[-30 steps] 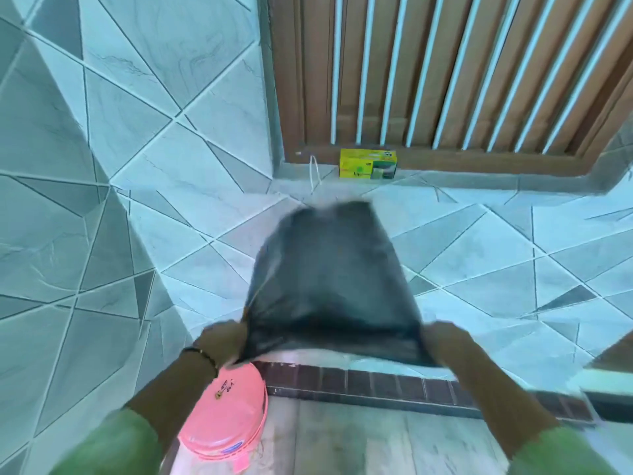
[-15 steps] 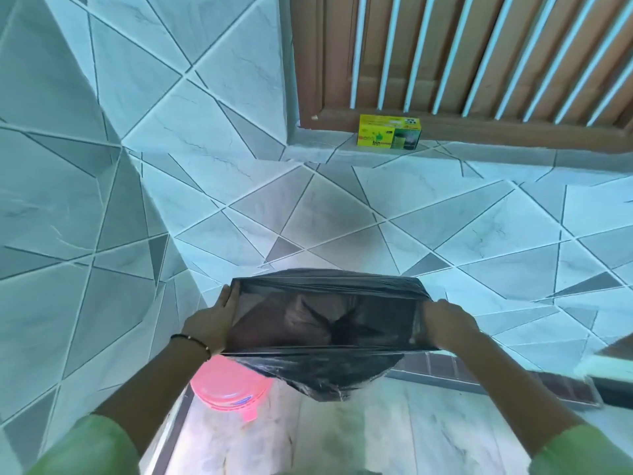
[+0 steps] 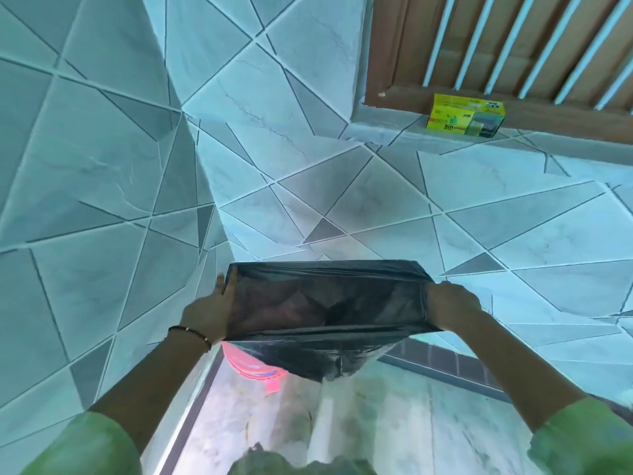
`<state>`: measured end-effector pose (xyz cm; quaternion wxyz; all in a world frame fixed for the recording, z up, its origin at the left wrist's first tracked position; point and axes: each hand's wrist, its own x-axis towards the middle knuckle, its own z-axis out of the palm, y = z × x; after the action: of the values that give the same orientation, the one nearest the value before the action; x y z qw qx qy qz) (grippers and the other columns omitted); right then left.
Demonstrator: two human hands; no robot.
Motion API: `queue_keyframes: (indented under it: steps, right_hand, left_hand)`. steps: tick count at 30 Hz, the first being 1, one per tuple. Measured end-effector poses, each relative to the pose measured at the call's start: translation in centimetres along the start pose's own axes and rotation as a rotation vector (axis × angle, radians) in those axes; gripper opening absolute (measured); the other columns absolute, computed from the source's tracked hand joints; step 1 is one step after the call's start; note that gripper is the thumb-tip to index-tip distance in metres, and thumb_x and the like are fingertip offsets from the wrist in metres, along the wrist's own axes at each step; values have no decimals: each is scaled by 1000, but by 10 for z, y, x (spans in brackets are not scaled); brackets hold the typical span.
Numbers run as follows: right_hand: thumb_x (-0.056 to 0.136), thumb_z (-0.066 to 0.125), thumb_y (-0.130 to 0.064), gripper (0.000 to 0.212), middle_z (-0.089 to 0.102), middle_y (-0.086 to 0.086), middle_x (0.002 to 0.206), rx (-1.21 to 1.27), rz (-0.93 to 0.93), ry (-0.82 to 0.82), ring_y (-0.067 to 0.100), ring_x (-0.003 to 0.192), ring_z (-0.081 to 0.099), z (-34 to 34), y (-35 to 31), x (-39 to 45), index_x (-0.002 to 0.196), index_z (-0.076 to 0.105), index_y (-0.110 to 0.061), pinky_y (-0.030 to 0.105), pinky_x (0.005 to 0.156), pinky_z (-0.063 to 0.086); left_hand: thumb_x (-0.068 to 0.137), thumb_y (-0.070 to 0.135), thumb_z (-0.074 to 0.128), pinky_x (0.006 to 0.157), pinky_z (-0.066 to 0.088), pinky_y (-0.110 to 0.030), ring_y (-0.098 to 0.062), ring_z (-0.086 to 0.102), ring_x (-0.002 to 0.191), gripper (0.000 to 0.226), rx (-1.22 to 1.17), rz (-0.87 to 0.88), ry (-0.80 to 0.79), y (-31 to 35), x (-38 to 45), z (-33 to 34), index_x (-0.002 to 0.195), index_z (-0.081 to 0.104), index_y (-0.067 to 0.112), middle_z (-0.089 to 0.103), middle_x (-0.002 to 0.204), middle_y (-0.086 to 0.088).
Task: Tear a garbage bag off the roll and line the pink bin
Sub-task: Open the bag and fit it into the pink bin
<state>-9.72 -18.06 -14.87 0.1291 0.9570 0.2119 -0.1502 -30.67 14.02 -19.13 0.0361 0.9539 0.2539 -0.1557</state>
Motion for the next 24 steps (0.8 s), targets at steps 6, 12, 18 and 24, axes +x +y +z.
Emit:
queue_keyframes:
  steps: [6, 12, 18, 24]
  right_hand:
    - [89, 45, -16, 34, 61, 7, 119, 0, -17, 24, 28, 112, 59, -7, -65, 11, 120, 55, -17, 34, 91, 48]
    - [89, 41, -17, 33, 63, 6, 117, -20, 49, 9, 28, 109, 60, -11, -114, 11, 118, 55, -18, 33, 84, 47]
    - [89, 39, -12, 31, 61, 8, 119, -30, 125, -28, 29, 111, 58, -14, -132, 4, 116, 54, -15, 34, 84, 46]
    - [87, 44, -13, 30, 63, 8, 119, -6, 147, -55, 30, 109, 60, -9, -147, 7, 114, 57, -13, 34, 81, 47]
  left_hand:
    - [89, 15, 49, 77, 50, -40, -34, 65, 97, 91, 96, -29, 31, -59, 1, -4, 146, -21, 13, -3, 161, -10]
    - [86, 15, 53, 74, 50, -40, -36, 65, 96, 95, 84, 22, 35, -112, 12, -2, 147, -19, 15, -3, 161, -11]
    - [87, 17, 53, 71, 50, -39, -36, 66, 93, 93, 111, 65, 32, -134, 16, 0, 148, -17, 18, 1, 161, -13]
    - [87, 16, 54, 71, 52, -38, -34, 67, 92, 94, 112, 97, 9, -145, 16, 6, 148, -17, 19, 11, 160, -12]
